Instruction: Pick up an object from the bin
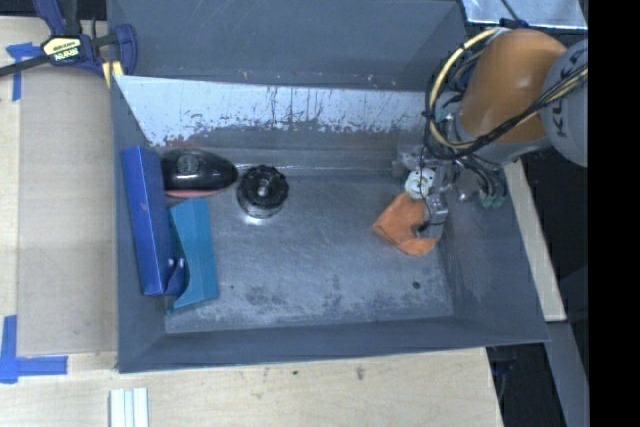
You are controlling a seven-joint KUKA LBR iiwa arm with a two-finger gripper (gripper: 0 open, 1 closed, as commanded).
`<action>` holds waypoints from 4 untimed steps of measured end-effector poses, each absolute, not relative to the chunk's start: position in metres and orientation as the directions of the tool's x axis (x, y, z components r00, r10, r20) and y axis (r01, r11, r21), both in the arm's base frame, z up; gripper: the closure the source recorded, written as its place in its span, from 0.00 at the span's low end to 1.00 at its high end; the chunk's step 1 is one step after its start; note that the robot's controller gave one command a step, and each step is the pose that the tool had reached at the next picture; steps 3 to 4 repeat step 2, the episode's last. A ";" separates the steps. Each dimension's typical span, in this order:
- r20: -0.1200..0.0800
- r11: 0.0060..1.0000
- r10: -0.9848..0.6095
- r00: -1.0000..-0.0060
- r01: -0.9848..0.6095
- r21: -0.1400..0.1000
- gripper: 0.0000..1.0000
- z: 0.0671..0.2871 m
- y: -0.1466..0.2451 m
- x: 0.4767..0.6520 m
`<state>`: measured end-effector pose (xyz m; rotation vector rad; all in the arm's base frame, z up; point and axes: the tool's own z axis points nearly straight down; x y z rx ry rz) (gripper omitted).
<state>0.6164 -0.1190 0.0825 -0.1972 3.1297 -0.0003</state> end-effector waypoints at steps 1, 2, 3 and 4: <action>-0.003 0.976 -0.216 -0.976 -0.216 -0.001 1.00 0.072 -0.125 0.609; -0.002 0.976 -0.216 -0.976 -0.216 -0.001 0.00 0.071 -0.124 0.609; -0.002 0.976 -0.216 -0.976 -0.216 -0.001 0.00 0.071 -0.124 0.609; -0.002 0.976 -0.216 -0.976 -0.216 -0.001 0.00 0.071 -0.124 0.609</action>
Offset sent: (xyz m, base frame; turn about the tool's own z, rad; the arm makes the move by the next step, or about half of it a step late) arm 0.0000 0.0000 0.0000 0.0000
